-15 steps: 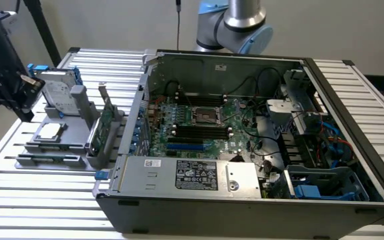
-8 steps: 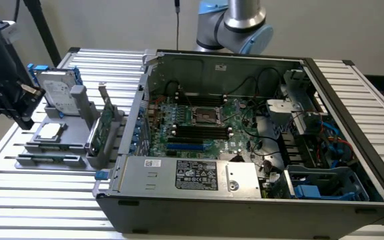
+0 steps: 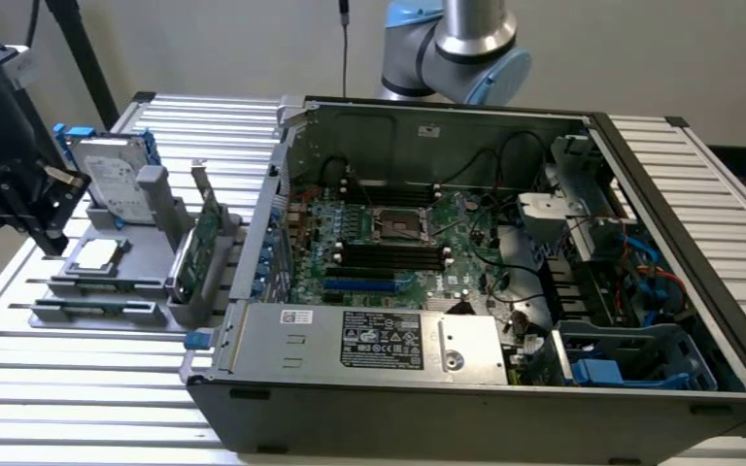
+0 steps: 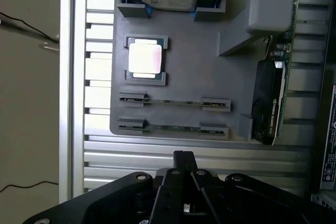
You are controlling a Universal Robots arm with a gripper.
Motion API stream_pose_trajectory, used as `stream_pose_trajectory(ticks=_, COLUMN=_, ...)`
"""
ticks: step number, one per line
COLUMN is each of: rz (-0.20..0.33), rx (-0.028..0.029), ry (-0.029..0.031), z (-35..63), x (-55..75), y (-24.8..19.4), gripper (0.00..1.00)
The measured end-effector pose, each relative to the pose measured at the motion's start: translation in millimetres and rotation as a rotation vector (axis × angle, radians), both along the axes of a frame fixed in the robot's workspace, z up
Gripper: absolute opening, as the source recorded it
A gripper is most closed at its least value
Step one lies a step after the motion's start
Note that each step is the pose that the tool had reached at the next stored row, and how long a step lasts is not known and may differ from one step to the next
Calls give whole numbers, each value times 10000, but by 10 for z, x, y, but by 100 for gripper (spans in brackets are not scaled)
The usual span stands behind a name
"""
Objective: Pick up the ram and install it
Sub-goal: 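Pick up the ram and move it above insertion slot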
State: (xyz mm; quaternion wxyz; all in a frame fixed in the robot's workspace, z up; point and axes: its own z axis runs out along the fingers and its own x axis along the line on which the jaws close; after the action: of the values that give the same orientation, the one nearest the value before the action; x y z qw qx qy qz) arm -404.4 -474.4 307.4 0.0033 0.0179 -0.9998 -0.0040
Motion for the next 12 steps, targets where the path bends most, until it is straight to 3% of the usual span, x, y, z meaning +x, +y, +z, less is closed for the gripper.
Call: stream_pose_trajectory(ticks=12, rz=4, rx=0, ry=1, z=-1, x=0, y=0, gripper=11)
